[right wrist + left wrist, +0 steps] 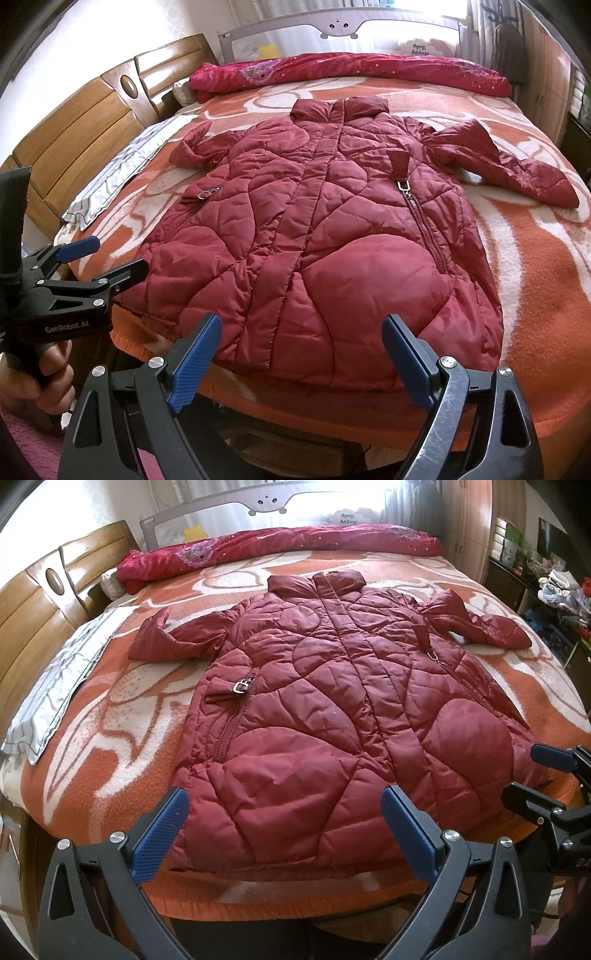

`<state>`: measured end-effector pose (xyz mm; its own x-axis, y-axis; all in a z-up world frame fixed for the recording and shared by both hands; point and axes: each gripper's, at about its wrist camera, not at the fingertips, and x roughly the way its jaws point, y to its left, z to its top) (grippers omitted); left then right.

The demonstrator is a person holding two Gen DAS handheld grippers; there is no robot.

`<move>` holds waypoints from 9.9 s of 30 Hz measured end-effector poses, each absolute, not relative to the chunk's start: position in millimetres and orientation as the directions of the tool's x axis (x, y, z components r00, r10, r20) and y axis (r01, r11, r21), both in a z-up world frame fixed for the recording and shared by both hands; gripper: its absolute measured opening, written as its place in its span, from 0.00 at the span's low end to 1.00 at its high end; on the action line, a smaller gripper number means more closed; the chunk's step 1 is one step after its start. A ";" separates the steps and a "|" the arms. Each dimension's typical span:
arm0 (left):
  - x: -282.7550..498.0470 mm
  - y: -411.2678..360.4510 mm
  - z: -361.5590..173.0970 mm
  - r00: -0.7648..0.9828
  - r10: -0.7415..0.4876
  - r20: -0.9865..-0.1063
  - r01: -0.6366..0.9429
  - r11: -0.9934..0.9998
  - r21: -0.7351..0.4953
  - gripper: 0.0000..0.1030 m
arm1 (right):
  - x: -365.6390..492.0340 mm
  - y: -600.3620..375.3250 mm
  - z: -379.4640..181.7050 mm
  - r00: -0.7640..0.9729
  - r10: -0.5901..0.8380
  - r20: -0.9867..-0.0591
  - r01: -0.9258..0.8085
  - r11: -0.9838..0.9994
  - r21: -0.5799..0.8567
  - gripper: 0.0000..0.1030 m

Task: Fold large clothes

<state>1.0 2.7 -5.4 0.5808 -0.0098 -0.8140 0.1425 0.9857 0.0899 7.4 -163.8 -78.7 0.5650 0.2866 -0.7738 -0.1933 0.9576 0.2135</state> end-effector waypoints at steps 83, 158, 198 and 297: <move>174.7 -11.9 -33.4 0.488 -0.047 -0.872 0.088 0.996 -0.005 1.00 | 199.4 -534.3 -150.4 0.644 -0.052 -0.763 0.514 0.768 0.382 0.65; 363.9 75.0 -110.4 0.238 -0.736 -0.633 -0.024 0.647 -0.762 1.00 | 314.5 -107.7 -138.1 0.433 0.529 -0.730 -0.509 0.812 0.286 0.56; 322.6 35.1 -50.5 0.444 -0.336 -0.830 0.228 0.939 -0.258 0.32 | 351.9 -270.4 -166.0 0.555 0.204 -0.807 -0.029 0.974 0.226 0.61; 338.3 35.3 -5.6 0.631 -0.480 -0.610 0.141 0.844 -0.518 0.08 | 229.2 -249.3 -98.5 0.548 0.478 -0.686 -0.088 0.849 0.522 0.99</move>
<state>338.3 35.3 -5.6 0.6307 -0.4801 -0.6097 0.1412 0.8435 -0.5182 229.2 -249.3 -98.5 0.5478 0.4784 -0.6864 -0.0877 0.8487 0.5216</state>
